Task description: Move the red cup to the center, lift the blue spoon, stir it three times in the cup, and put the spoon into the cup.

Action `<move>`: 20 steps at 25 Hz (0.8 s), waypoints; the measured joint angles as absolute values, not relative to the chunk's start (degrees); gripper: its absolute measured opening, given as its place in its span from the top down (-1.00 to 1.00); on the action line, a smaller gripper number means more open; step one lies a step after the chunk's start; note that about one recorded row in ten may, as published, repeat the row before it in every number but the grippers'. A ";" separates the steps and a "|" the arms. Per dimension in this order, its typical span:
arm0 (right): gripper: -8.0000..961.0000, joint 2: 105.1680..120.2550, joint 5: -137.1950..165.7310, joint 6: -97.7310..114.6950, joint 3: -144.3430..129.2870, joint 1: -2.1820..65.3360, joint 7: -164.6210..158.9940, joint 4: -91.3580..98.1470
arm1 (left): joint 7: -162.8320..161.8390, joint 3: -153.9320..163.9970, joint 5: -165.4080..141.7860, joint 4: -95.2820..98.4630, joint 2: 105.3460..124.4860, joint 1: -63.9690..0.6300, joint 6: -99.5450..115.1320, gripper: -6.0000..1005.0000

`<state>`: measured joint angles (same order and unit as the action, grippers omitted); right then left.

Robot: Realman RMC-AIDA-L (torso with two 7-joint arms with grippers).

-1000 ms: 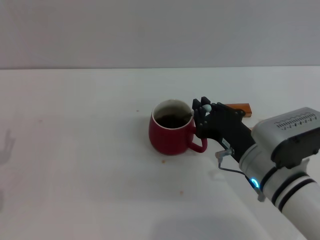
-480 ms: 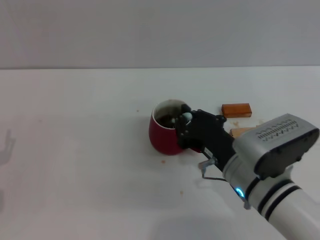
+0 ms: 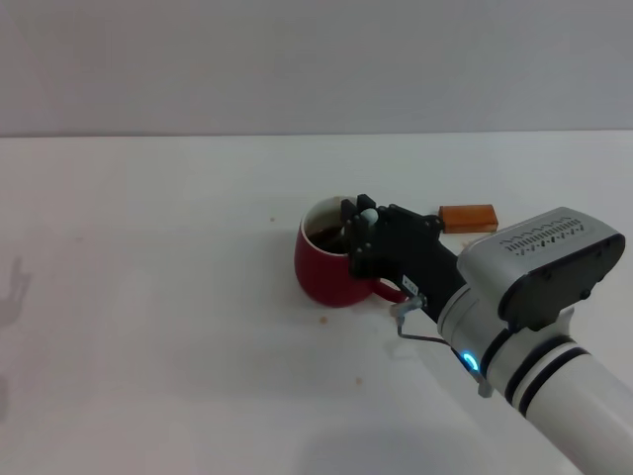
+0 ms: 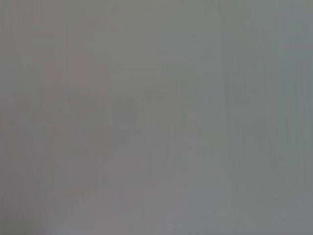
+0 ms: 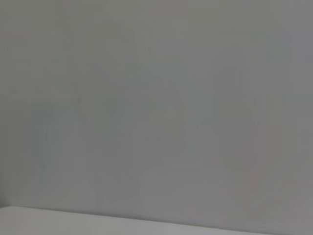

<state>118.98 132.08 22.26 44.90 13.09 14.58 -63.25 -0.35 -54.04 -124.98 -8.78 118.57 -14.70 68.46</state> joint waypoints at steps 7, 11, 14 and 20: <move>0.40 118.71 133.08 24.94 44.58 12.75 14.91 -63.39 | -0.35 -54.05 -124.98 -8.78 118.57 -14.68 68.47 -0.69; 0.18 118.71 135.98 29.77 44.44 11.06 14.95 -63.06 | -0.35 -54.05 -124.98 -8.79 118.57 -14.68 68.47 -0.69; -0.02 118.80 141.05 39.62 44.73 7.64 14.97 -61.52 | -0.55 -54.06 -124.84 -8.79 118.56 -14.60 68.78 -0.69; -0.13 118.96 141.88 58.30 47.78 1.19 15.00 -55.40 | -0.75 -54.17 -124.76 -8.79 118.56 -14.59 68.97 -0.69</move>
